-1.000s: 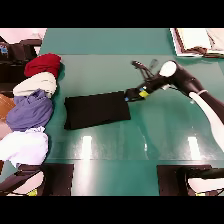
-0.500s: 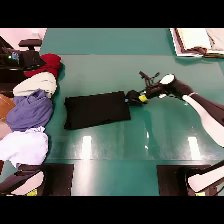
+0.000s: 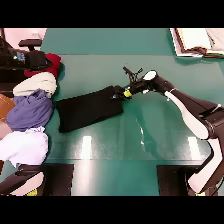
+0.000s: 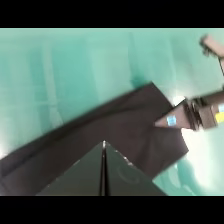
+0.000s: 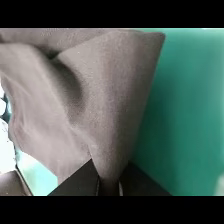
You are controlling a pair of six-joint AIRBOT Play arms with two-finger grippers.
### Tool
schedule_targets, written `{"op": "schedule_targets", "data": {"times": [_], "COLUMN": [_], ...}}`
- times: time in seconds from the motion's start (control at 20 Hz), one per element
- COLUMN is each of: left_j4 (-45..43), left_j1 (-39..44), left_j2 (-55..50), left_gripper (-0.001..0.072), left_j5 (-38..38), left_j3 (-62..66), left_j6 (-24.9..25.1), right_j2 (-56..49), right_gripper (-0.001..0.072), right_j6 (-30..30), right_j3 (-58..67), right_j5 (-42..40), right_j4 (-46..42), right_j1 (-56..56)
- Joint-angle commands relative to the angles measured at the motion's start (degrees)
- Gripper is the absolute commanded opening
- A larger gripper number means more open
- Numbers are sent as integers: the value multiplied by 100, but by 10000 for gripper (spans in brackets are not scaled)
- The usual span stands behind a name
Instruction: Fold the shirts.
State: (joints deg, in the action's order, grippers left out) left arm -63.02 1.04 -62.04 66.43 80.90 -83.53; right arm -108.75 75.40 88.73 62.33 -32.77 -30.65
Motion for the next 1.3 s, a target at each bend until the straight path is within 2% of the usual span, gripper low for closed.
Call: {"op": "schedule_targets", "data": {"times": [0.0,0.2,0.35,0.6,0.8,0.95,1.15,1.2,1.25], "left_j4": [-125,-125,-122,-20,46,46,52,50,50], "left_j1": [629,1204,1425,1576,1576,1576,1576,1576,1576], "left_j2": [4,2,2,2,2,2,4,4,4], "left_gripper": [21,21,21,21,21,21,22,22,22], "left_j5": [-66,-153,-173,-393,-634,-682,-564,-529,-518], "left_j3": [-2,-2,-2,-2,-2,-2,-2,-2,-2], "left_j6": [4,-2,-7,-26,-144,-199,-199,-199,-197], "right_j2": [516,1777,2826,4011,4457,4336,4210,4225,4227], "right_gripper": [19,18,19,19,18,18,25,169,484], "right_j6": [114,284,326,323,293,142,146,146,149], "right_j3": [46,-802,-1596,-2428,-2964,-3097,-3088,-3053,-2942], "right_j5": [-55,-267,-435,-476,-544,-387,-367,-404,-417], "right_j4": [-761,-1451,-1838,-1847,-1851,-1873,-2627,-2774,-2935], "right_j1": [402,1657,3082,6140,7997,8599,8644,8655,8721]}}
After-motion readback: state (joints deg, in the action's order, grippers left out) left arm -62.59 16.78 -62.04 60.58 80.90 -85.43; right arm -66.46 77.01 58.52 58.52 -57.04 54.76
